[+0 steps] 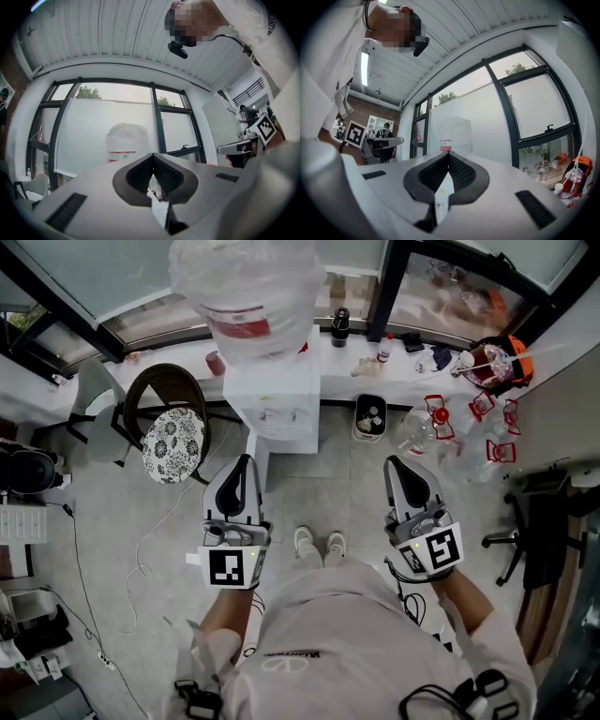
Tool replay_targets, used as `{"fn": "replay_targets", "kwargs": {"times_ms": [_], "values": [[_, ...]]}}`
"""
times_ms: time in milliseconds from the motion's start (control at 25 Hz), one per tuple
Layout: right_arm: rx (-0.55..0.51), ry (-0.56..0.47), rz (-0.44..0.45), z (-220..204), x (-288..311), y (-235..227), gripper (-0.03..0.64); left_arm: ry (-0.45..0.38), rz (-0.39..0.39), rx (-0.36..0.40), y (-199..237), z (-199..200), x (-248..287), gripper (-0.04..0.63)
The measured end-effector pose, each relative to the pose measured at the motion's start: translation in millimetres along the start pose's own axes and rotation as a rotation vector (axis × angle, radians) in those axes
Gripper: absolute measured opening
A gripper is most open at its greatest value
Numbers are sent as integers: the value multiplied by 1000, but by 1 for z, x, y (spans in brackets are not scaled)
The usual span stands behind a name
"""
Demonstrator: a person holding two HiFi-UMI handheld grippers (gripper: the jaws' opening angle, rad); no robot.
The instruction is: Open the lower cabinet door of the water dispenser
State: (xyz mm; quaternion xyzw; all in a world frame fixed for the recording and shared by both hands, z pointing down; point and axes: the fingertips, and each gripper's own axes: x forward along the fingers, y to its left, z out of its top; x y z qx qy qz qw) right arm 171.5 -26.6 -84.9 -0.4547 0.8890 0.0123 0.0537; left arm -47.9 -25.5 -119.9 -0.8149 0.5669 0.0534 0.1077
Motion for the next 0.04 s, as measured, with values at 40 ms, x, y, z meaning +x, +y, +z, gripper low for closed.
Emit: {"fn": "replay_targets", "kwargs": {"times_ms": [40], "values": [[-1, -1, 1, 0, 0, 0, 15, -1, 0, 0, 0, 0, 0, 3]]}}
